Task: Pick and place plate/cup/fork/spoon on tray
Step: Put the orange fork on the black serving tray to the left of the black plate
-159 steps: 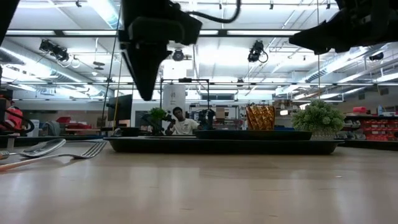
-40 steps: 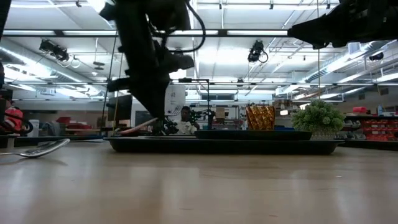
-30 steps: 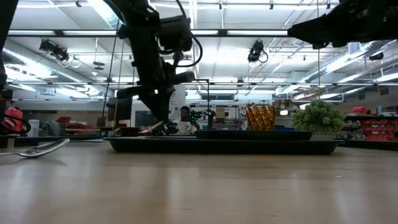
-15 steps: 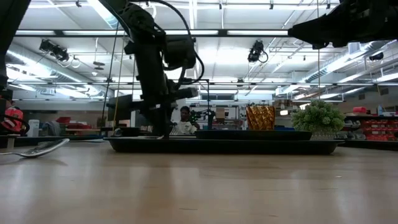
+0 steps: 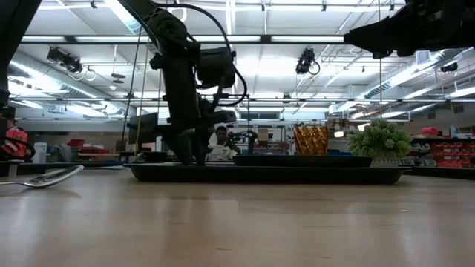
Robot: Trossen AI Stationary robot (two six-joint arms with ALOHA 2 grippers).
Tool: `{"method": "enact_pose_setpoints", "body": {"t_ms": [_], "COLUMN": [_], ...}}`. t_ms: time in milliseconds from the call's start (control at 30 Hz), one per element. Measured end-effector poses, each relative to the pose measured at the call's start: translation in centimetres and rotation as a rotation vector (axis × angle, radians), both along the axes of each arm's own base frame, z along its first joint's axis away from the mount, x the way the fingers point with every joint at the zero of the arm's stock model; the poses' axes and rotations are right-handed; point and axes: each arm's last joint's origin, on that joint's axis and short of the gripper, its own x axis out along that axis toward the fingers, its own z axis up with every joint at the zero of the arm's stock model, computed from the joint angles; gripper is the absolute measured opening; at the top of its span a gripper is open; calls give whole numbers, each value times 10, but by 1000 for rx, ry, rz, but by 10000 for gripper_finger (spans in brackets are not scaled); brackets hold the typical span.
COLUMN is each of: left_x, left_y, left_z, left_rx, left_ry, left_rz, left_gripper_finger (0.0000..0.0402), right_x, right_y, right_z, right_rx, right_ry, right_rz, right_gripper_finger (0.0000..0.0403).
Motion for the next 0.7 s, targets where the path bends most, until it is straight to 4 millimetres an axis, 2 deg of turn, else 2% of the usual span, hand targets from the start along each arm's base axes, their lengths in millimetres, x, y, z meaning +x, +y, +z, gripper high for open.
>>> {"method": "enact_pose_setpoints", "body": {"t_ms": [200,400,500,700], "left_x": [6,10,11,14], "left_y": [2,4,6,18], "left_z": [8,14,15,17], "left_rx": [102,332,398,443], "left_ry": [20,121,154,111], "left_rz": [-217,-584,-556,-538], "left_gripper_finger": [130,130,129,112], "right_x": [0,0,0,0], "right_y": [0,0,0,0], "right_z": [1,1,1,1], "right_rx": [2,2,2,2], "right_ry": [-6,-6,-6,-6], "right_rz": [0,0,0,0], "right_gripper_finger": [116,116,116,116]}}
